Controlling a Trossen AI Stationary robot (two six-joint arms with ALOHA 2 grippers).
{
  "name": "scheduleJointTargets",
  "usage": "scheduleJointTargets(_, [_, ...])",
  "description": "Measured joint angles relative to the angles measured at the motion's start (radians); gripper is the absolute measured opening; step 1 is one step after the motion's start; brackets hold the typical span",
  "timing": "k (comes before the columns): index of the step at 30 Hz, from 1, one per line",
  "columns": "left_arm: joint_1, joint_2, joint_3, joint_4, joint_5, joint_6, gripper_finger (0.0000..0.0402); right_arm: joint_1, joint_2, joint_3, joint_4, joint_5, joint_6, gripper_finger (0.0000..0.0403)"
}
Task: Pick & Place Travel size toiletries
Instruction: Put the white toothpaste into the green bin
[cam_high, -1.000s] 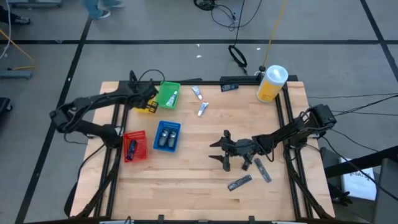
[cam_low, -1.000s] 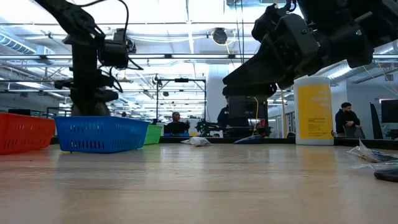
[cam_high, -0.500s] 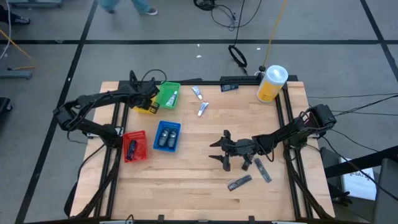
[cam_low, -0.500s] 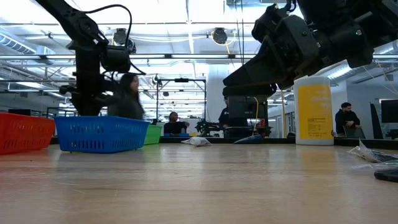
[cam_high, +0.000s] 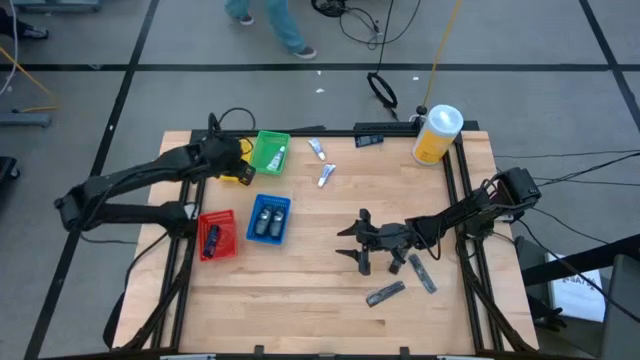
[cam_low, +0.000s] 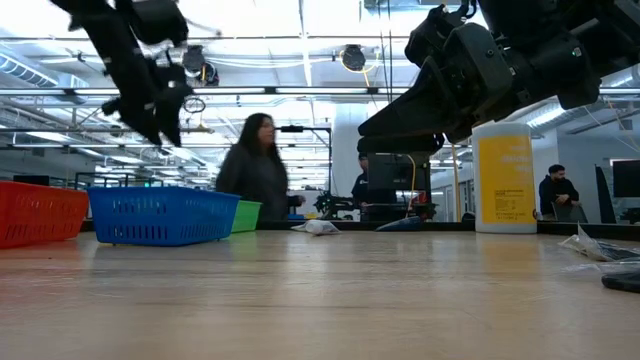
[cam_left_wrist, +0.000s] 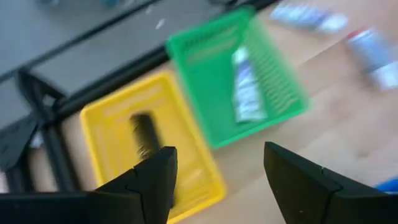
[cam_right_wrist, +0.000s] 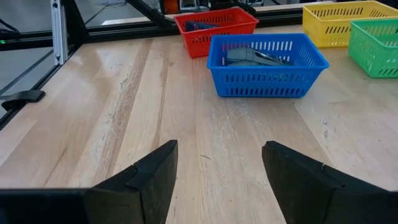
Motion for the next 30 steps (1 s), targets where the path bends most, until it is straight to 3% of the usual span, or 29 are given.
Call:
scheduleJointTargets(7, [-0.127,-0.119,0.000,0.027,0.000,-0.035,0.0239,0.000,0.000,0.000,0.000,0.000,0.001,0.0228])
scheduleJointTargets(15, [-0.225,-0.131,0.000,0.023,-0.054,-0.038,0.0239,0.000,0.000,0.000,0.000,0.000,0.001,0.0228])
scheduleJointTargets(30, [-0.268,-0.131,0.000,0.023,-0.089,-0.041,0.0239,0.000,0.000,0.000,0.000,0.000,0.001,0.0227])
